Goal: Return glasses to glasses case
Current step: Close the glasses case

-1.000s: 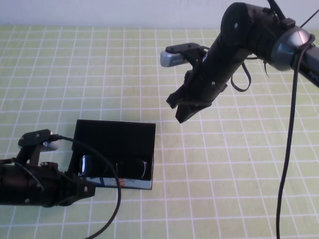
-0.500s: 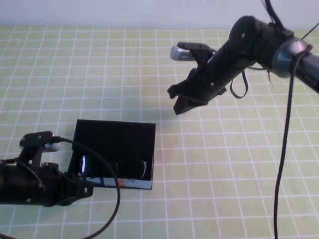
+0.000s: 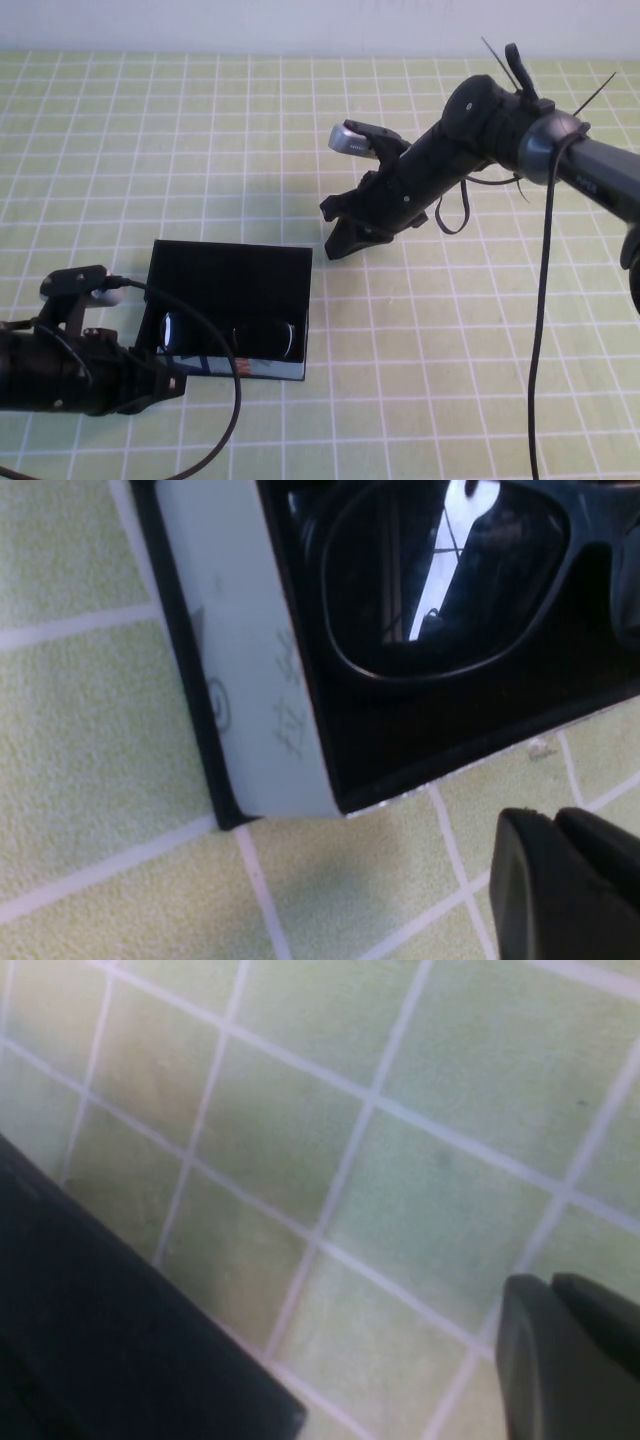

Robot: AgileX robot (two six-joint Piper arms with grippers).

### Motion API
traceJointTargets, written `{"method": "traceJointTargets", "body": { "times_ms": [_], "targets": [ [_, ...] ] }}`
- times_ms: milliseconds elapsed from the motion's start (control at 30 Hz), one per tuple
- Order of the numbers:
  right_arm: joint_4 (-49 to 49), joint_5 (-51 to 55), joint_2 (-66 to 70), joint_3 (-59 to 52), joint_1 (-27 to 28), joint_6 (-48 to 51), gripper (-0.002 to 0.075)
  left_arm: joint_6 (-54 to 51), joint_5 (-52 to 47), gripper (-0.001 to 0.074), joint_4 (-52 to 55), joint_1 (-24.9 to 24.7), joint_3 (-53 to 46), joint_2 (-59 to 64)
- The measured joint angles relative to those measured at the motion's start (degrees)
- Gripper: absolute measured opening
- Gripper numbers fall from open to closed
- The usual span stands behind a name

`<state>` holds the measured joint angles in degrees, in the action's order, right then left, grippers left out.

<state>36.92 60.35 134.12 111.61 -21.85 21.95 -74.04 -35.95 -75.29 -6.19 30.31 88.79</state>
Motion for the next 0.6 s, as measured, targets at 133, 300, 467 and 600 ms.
{"method": "traceJointTargets", "body": {
  "times_ms": [133, 300, 467, 600],
  "targets": [
    [2.3, 0.0, 0.8, 0.0, -0.4, 1.2, -0.0011, -0.3, 0.0, -0.0002, 0.0, 0.0, 0.0, 0.8],
    [2.8, 0.0, 1.3, 0.0, -1.9, 2.4, -0.0011, -0.7, 0.0, -0.0002, 0.0, 0.0, 0.0, 1.1],
    [3.5, 0.8, 1.5, 0.0, -3.0, 2.8, -0.0011, -0.7, 0.0, -0.0002, 0.0, 0.0, 0.0, 1.1],
    [4.1, 4.2, 1.5, 0.2, -3.0, 4.0, -0.0011, -0.7, 0.0, -0.0002, 0.0, 0.0, 0.0, 1.1]
  ]
}}
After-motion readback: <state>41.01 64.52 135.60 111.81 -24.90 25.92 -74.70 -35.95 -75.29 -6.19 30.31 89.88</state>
